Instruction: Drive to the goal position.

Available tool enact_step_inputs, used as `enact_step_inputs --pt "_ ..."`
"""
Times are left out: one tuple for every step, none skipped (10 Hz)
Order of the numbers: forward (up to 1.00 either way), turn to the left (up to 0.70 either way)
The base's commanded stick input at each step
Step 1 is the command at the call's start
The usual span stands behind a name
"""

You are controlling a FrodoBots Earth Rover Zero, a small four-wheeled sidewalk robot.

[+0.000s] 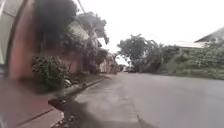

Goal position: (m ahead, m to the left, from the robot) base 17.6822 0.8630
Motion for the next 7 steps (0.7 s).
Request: enact_step_inputs --pt "0.7 -0.34" --pt "0.7 -0.34" --pt "0.7 -0.34" --pt "0.7 -0.34" --pt "0.7 -0.3" --pt "0.7 -0.08" --pt "0.7 0.0"
